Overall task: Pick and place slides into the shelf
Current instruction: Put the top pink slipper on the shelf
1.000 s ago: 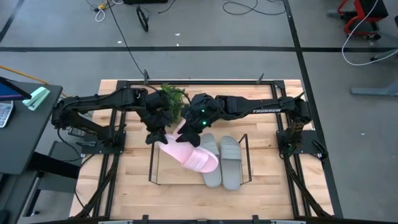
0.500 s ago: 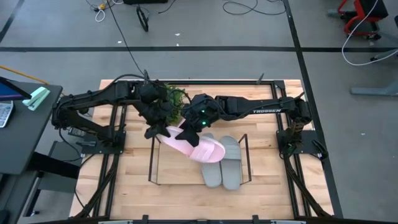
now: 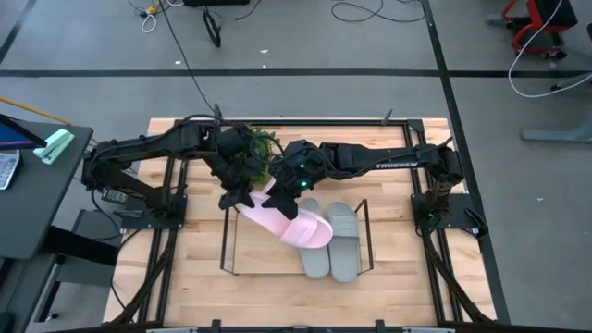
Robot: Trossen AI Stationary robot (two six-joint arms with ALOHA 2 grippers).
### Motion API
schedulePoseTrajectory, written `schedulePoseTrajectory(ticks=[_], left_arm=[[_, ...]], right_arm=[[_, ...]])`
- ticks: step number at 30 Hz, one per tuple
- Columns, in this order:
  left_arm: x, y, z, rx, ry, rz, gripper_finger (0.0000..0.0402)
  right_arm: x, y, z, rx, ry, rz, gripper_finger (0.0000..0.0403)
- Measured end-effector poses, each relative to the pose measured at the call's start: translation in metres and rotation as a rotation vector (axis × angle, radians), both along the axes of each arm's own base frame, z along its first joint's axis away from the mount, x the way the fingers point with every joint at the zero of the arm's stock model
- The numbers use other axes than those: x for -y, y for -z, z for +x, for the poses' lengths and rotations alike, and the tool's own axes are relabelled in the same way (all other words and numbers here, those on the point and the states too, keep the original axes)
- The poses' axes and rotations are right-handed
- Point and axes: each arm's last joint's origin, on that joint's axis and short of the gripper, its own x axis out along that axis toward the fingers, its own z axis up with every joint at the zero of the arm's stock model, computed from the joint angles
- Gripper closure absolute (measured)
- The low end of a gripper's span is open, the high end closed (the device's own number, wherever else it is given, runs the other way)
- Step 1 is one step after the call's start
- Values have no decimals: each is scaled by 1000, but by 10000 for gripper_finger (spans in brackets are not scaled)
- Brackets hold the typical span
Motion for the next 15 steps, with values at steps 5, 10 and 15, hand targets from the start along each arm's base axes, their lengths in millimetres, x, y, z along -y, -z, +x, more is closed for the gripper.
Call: schedulePoseTrajectory(ticks=[5, 10, 15], left_arm=[[0, 0, 0, 2, 3, 2, 336], [0, 0, 0, -3, -4, 6, 336], [-3, 0, 0, -2, -31, 32, 297]], right_arm=[[2, 0, 0, 1, -9, 4, 264], [2, 0, 0, -3, -15, 2, 333], [4, 0, -2, -10, -1, -31, 334]])
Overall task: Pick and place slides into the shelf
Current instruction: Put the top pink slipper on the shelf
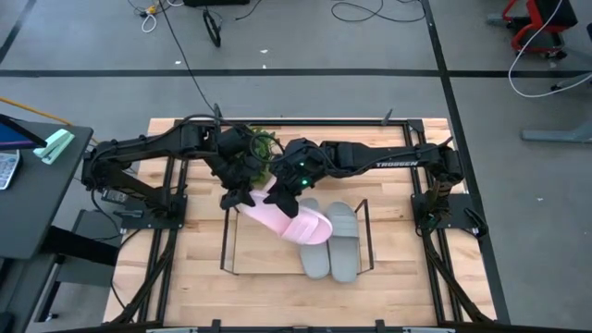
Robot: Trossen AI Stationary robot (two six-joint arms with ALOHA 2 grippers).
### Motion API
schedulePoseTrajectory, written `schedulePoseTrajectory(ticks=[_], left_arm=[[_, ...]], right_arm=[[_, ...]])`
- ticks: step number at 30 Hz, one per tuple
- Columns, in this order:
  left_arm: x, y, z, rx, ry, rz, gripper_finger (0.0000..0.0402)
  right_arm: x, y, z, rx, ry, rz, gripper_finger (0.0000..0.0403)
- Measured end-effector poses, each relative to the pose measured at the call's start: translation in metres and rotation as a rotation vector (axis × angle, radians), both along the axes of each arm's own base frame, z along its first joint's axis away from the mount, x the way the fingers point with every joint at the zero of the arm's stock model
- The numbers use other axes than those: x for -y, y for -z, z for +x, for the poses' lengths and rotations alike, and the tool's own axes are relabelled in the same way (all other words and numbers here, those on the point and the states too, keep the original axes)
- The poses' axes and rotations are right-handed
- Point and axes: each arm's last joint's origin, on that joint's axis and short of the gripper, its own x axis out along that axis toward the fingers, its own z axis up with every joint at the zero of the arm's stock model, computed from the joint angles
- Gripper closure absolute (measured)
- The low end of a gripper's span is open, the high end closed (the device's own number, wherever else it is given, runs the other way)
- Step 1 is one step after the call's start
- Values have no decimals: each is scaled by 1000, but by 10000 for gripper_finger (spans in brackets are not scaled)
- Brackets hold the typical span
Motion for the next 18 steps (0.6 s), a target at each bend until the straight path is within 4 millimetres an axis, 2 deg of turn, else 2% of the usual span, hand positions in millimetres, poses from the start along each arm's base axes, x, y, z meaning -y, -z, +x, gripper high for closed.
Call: schedulePoseTrajectory(ticks=[4, 8, 12, 16, 18], left_arm=[[-6, -3, -4, 0, -44, -10, 208], [-13, -8, -11, 7, -98, -20, 148], [-20, -15, -21, 28, -177, -13, 122], [-25, -26, -35, 62, -283, 53, 118], [-26, -31, -43, 78, -344, 84, 117]], right_arm=[[2, 0, -5, -34, 21, -40, 335], [6, -7, -15, -56, 78, -83, 335], [10, -25, -32, -53, 199, -167, 338], [8, -49, -52, 9, 300, -221, 338], [6, -54, -62, 13, 342, -227, 338]])
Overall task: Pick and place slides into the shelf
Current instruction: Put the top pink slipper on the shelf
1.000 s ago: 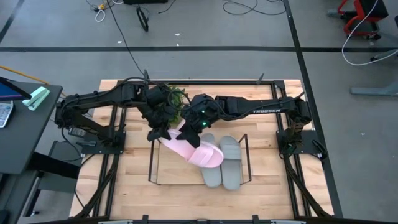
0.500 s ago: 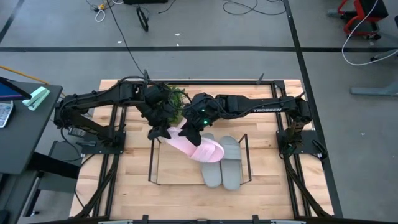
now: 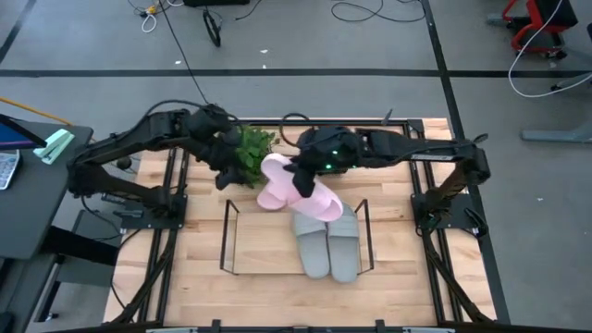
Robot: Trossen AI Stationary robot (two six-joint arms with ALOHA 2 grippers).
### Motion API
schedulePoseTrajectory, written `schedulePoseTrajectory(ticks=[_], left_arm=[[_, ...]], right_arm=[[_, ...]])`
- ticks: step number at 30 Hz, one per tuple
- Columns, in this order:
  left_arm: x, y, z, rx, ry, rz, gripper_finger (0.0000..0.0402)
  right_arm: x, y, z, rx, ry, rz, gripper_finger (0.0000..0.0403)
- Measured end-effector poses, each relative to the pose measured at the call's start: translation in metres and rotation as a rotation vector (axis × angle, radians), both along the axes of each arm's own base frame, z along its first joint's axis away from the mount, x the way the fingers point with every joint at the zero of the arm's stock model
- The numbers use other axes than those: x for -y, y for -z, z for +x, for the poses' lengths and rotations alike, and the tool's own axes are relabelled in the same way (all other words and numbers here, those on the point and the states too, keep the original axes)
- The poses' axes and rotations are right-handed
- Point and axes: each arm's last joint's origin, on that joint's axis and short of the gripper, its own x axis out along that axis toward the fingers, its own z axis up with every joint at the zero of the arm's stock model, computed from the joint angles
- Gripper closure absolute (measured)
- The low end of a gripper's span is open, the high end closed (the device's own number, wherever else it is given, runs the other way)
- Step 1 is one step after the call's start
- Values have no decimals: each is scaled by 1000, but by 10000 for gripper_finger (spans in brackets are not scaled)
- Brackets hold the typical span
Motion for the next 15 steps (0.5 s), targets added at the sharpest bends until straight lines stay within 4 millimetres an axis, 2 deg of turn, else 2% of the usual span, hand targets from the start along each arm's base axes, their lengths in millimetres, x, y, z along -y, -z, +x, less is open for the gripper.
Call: schedulePoseTrajectory(ticks=[4, 7, 11, 15], left_arm=[[2, -14, -15, 76, -105, 54, 117], [3, -24, -26, 135, -176, 79, 116], [4, -34, -37, 205, -269, 118, 116], [4, -43, -45, 274, -328, 168, 116]], right_arm=[[-8, 7, -24, -4, 81, 16, 338], [-17, 18, -43, 69, 130, 85, 338], [-32, 37, -60, 260, 229, 247, 339], [-49, 55, -61, 473, 354, 407, 339]])
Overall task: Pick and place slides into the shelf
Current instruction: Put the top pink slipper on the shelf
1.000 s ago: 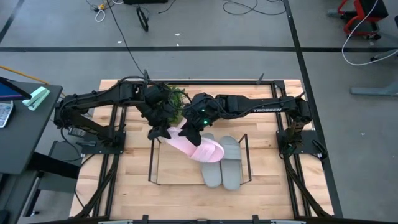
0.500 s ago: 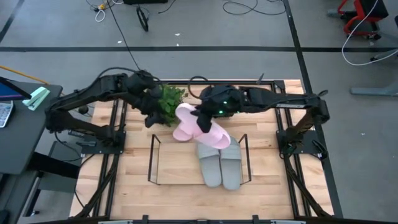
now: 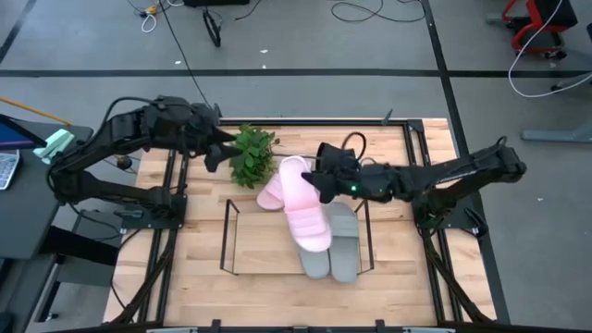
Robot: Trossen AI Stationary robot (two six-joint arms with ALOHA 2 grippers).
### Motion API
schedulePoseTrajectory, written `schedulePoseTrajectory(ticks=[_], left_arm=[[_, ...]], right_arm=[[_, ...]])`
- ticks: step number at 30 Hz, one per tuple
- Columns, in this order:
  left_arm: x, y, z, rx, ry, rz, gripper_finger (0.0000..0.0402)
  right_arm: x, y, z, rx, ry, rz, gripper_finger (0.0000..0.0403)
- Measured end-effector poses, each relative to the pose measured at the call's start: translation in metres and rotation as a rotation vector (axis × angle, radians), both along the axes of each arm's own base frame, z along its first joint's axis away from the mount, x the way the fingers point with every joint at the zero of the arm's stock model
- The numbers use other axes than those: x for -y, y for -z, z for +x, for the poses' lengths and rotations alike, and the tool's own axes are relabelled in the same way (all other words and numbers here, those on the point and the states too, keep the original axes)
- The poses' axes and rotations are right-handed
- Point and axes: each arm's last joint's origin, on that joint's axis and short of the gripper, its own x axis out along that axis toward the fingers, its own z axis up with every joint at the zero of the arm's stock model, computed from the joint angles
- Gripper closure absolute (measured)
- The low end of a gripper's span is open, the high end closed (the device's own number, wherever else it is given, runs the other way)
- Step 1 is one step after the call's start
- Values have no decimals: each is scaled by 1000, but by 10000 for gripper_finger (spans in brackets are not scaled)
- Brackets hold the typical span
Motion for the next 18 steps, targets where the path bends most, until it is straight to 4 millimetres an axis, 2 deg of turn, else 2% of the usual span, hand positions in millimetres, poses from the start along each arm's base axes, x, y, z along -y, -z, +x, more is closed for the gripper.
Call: schedulePoseTrajectory(ticks=[6, 12, 15, 18], left_arm=[[-1, -9, -3, 73, -25, 72, 116], [0, -10, -4, 77, -21, 82, 116], [0, -9, -4, 66, -11, 99, 115], [1, -10, -8, 55, 13, 136, 115]], right_arm=[[-21, 25, 22, 32, 183, 117, 339], [-26, 34, 73, 65, 273, 209, 339], [-29, 38, 99, -32, 275, 179, 339], [-32, 45, 116, -165, 298, 177, 339]])
